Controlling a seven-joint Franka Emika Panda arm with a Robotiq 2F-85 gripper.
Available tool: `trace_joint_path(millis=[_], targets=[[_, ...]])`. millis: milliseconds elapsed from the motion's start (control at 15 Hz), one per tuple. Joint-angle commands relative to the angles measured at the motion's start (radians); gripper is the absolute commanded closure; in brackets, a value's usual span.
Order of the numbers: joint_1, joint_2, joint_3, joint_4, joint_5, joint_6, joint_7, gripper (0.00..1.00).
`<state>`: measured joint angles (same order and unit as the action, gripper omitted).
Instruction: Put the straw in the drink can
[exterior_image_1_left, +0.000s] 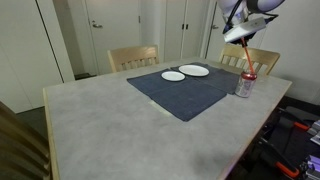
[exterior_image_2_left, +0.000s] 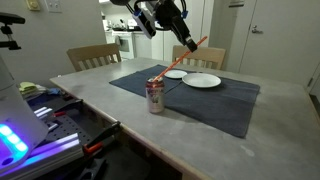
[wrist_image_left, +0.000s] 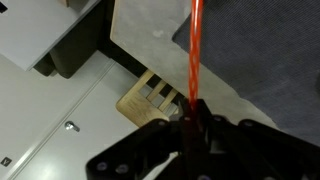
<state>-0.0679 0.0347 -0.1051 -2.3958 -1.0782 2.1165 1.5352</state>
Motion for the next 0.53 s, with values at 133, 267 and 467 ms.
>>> trace_joint_path(millis=[133,267,467], targets=[[0.03,0.065,0.042,0.027,0.017,-0.129,0.085,0.98],[0.041,0.096,0.053,0.044,0.014,-0.17,0.116,0.98],[0.056,0.15,0.06,0.074,0.003,-0.222,0.205,0.98]])
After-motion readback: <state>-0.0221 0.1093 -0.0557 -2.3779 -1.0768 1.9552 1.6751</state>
